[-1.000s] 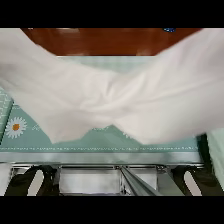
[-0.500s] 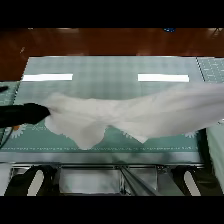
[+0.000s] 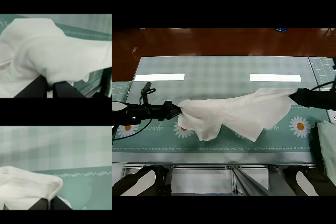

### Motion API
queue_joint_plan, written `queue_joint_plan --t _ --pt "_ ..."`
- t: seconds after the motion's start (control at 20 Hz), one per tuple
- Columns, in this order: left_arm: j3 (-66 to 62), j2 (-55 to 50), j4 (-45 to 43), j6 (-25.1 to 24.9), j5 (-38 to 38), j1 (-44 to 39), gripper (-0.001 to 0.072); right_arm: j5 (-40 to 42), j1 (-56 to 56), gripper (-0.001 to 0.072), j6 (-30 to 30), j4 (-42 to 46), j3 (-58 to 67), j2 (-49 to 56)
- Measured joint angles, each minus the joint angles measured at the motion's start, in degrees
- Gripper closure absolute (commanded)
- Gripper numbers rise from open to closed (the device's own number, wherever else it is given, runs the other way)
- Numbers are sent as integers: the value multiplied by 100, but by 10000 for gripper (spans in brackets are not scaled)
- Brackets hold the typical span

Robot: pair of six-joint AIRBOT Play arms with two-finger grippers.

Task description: Fold the shirts.

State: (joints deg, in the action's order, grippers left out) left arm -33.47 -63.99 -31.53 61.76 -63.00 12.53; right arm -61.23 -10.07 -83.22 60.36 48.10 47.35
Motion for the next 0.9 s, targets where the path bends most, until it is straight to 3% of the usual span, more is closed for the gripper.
queue_joint_plan --t 0.05,0.1,0.35,0.55,0.7,0.9 --pt "-92 -304 76 -37 26 -22 307 199 0 685 70 -101 -37 310" --pt "-203 -549 146 -55 26 -35 197 417 0 685 129 -238 -63 610" --pt "-1314 -1102 -39 37 -839 227 199 872 0 684 339 -619 -11 1572" --pt "-2050 -603 -339 332 -1467 883 199 940 0 685 463 -702 35 1786" --pt "-1735 337 -411 446 -1475 1102 199 925 0 684 542 -721 44 1836" --pt "-369 1532 -476 621 -1456 769 199 920 0 684 590 -723 46 1858"
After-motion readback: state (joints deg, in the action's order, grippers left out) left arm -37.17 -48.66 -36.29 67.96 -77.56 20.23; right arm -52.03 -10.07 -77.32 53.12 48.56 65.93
